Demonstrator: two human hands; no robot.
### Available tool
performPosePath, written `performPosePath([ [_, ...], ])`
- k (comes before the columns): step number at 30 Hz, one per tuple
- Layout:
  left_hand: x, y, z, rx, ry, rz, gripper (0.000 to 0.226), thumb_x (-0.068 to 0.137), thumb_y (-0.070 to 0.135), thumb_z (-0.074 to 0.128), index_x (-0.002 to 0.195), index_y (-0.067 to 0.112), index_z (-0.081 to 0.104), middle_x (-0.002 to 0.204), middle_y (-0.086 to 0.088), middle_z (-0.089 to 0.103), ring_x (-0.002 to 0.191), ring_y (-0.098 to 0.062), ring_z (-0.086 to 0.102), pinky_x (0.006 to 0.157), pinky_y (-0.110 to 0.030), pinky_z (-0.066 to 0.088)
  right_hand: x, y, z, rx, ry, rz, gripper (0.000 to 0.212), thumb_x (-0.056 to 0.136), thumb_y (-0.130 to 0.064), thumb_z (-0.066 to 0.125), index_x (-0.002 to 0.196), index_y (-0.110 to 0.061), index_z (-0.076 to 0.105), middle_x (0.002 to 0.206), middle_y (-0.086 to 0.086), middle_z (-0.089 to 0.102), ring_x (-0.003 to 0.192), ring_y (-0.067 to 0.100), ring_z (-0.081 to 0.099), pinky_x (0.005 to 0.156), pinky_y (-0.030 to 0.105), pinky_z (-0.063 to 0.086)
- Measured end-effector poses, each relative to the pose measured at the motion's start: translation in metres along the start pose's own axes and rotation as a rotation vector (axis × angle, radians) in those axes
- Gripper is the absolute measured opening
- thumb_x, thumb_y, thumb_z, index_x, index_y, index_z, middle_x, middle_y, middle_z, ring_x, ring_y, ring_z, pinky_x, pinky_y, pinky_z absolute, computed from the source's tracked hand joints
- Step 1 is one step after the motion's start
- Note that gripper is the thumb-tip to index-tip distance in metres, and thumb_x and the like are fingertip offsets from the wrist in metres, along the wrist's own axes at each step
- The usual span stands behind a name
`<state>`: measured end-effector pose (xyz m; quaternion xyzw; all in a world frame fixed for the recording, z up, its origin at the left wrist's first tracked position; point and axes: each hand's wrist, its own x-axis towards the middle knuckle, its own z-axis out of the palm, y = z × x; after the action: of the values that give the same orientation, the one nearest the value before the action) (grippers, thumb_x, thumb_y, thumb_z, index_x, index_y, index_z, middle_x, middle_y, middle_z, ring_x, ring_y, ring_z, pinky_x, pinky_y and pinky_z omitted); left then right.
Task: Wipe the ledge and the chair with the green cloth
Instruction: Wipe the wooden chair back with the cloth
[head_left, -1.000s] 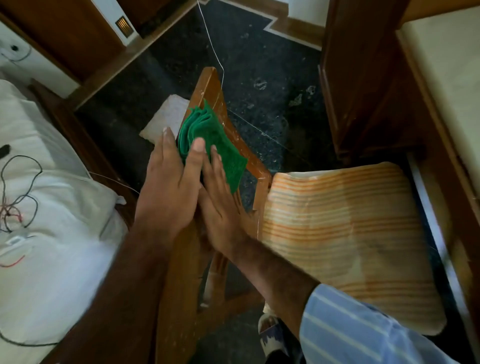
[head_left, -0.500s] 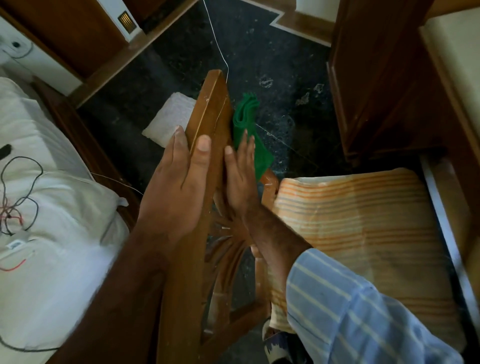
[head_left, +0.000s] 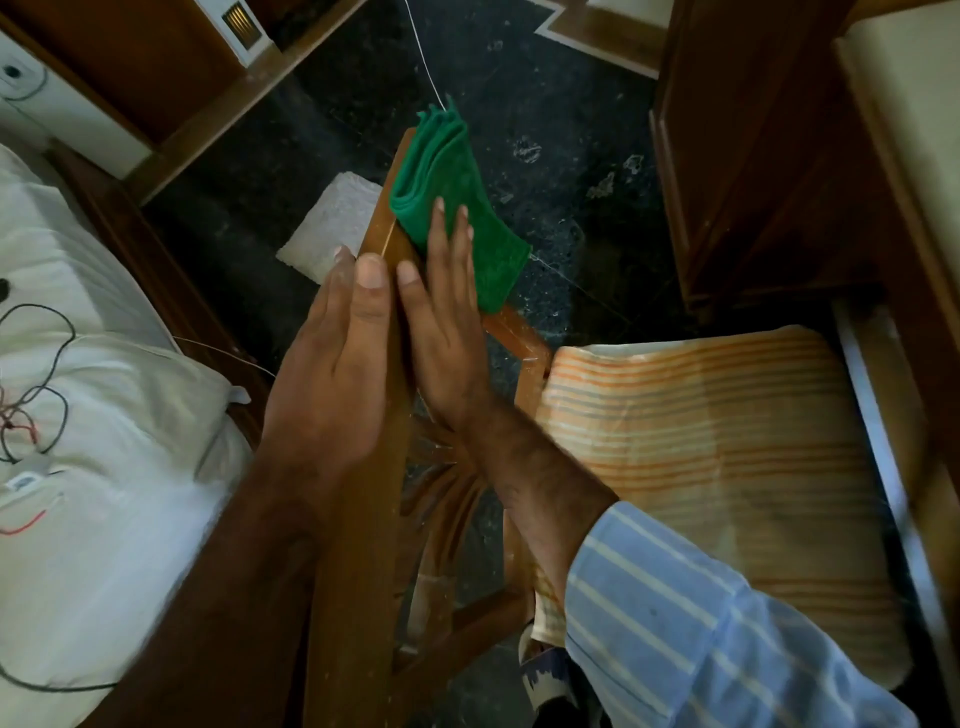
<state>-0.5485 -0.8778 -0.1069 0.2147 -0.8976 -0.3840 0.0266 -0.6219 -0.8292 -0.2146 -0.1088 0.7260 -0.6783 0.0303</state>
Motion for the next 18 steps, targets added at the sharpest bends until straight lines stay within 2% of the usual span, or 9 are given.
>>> performPosePath([
  [2, -0.001, 0.001, 0.001, -0.009, 0.006, 0.001, 0.097, 0.077, 0.093, 0.008, 0.158, 0.04, 0.019, 0.166, 0.012, 0.026, 0.151, -0.006, 0.023, 0.125, -0.044, 0.019, -0.013, 0.007, -0.003, -0.053, -0.041, -0.039, 0.06, 0.106, -0.067, 0.022, 0.156, -0.06, -0.011, 0.178, -0.013, -0.013, 0.164, 0.01, -0.014, 0.129, 0.05, 0.005],
  [4, -0.002, 0.002, 0.001, -0.011, 0.024, -0.014, 0.102, 0.074, 0.094, 0.007, 0.158, 0.039, 0.02, 0.166, 0.012, 0.025, 0.151, -0.004, 0.022, 0.124, -0.037, 0.015, -0.034, 0.013, -0.007, -0.098, -0.091, -0.037, 0.063, 0.11, -0.056, 0.027, 0.162, -0.052, -0.009, 0.178, -0.012, -0.015, 0.164, 0.01, -0.014, 0.13, 0.055, 0.008],
  [6, -0.002, 0.002, 0.001, -0.021, 0.028, -0.02, 0.102, 0.073, 0.095, 0.006, 0.158, 0.04, 0.022, 0.165, 0.013, 0.027, 0.15, -0.004, 0.023, 0.121, -0.032, 0.014, -0.06, 0.016, -0.008, -0.114, -0.144, -0.035, 0.065, 0.112, -0.047, 0.031, 0.166, -0.043, -0.005, 0.178, -0.011, -0.015, 0.164, 0.008, -0.015, 0.13, 0.046, 0.0],
  [8, -0.002, 0.001, 0.001, -0.026, 0.016, -0.02, 0.101, 0.074, 0.095, 0.006, 0.157, 0.041, 0.023, 0.165, 0.013, 0.029, 0.149, -0.004, 0.026, 0.124, -0.038, 0.017, -0.088, 0.015, -0.006, -0.131, -0.188, -0.043, 0.066, 0.112, -0.044, 0.033, 0.166, -0.045, -0.006, 0.177, -0.012, -0.016, 0.163, 0.006, -0.016, 0.125, 0.035, -0.007],
  [11, -0.002, 0.0, 0.0, 0.006, 0.016, -0.023, 0.102, 0.072, 0.096, 0.004, 0.157, 0.041, 0.023, 0.164, 0.01, 0.031, 0.15, -0.009, 0.028, 0.123, -0.041, 0.019, -0.11, 0.011, 0.001, -0.125, -0.194, -0.034, 0.067, 0.113, -0.04, 0.036, 0.164, -0.045, -0.006, 0.178, -0.01, -0.016, 0.163, 0.007, -0.017, 0.129, 0.04, -0.005],
  [13, -0.002, 0.0, 0.0, 0.01, 0.017, -0.013, 0.104, 0.072, 0.096, 0.004, 0.157, 0.04, 0.023, 0.164, 0.01, 0.031, 0.149, -0.008, 0.028, 0.122, -0.037, 0.019, -0.099, 0.008, 0.003, -0.096, -0.163, -0.025, 0.065, 0.113, -0.04, 0.034, 0.164, -0.045, -0.006, 0.178, -0.008, -0.017, 0.163, 0.008, -0.018, 0.13, 0.041, -0.004],
  [16, -0.002, 0.0, 0.001, 0.014, 0.047, -0.005, 0.105, 0.071, 0.096, 0.005, 0.158, 0.039, 0.022, 0.166, 0.012, 0.026, 0.147, -0.001, 0.023, 0.117, -0.027, 0.014, -0.055, 0.003, 0.002, -0.05, -0.101, 0.015, 0.06, 0.112, -0.052, 0.025, 0.161, -0.053, -0.01, 0.178, -0.01, -0.016, 0.163, 0.006, -0.018, 0.127, 0.036, -0.005],
  [18, -0.001, -0.002, 0.001, 0.028, 0.04, -0.009, 0.102, 0.072, 0.097, 0.006, 0.157, 0.042, 0.02, 0.166, 0.013, 0.025, 0.149, -0.003, 0.022, 0.122, -0.037, 0.016, -0.019, 0.001, 0.0, -0.022, -0.033, 0.063, 0.062, 0.109, -0.059, 0.021, 0.164, -0.05, -0.007, 0.179, -0.009, -0.011, 0.163, 0.008, -0.015, 0.127, 0.038, -0.003],
])
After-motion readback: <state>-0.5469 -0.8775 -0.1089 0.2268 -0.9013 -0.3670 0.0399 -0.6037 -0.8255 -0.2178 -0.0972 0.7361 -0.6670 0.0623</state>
